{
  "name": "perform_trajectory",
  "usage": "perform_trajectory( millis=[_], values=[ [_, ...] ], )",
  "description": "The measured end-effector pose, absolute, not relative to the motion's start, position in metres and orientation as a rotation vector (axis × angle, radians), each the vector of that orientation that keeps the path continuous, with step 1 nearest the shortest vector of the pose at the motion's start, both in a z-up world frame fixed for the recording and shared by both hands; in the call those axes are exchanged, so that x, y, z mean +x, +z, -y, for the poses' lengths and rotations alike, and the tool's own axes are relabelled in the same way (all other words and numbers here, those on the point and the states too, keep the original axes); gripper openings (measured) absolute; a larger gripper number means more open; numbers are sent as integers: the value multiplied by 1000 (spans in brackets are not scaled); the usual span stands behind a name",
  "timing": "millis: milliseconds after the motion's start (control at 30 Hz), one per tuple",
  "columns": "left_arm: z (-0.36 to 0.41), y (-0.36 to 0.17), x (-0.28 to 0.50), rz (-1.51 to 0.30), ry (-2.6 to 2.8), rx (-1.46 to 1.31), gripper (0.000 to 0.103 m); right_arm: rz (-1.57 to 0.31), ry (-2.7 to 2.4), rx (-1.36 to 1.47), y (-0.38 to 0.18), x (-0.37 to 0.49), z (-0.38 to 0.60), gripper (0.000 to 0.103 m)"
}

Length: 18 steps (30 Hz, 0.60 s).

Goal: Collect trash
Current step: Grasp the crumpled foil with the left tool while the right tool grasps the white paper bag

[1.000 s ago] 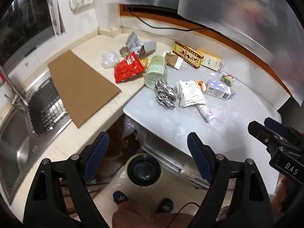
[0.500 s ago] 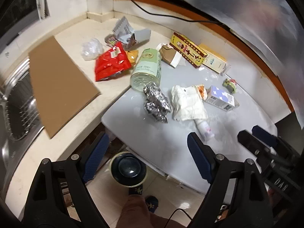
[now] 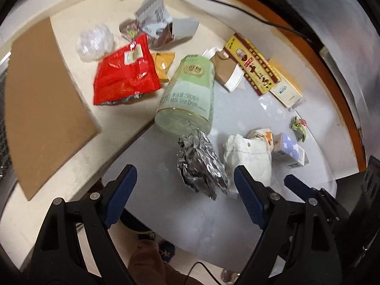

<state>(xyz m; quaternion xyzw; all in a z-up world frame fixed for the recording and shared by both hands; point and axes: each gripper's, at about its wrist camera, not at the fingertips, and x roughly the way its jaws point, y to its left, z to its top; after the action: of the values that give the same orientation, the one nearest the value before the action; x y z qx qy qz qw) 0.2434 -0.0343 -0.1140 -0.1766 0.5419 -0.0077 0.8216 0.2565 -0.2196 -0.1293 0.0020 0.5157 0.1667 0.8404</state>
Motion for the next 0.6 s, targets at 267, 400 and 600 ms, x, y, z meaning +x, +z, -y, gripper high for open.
perform_trajectory(
  millis=[267,400,600],
  values=[
    [35,-141,267,-1210,-87,-431,78,-1124,371,-56,-155,281,201,65],
    [40,-140,271,-1205,-146,-454,61,-1090,409,-92,-155,280,192,52],
    [46,-138,270,-1186,-196,-457,48,-1057,435,-95,-147,271,191,36]
  ],
)
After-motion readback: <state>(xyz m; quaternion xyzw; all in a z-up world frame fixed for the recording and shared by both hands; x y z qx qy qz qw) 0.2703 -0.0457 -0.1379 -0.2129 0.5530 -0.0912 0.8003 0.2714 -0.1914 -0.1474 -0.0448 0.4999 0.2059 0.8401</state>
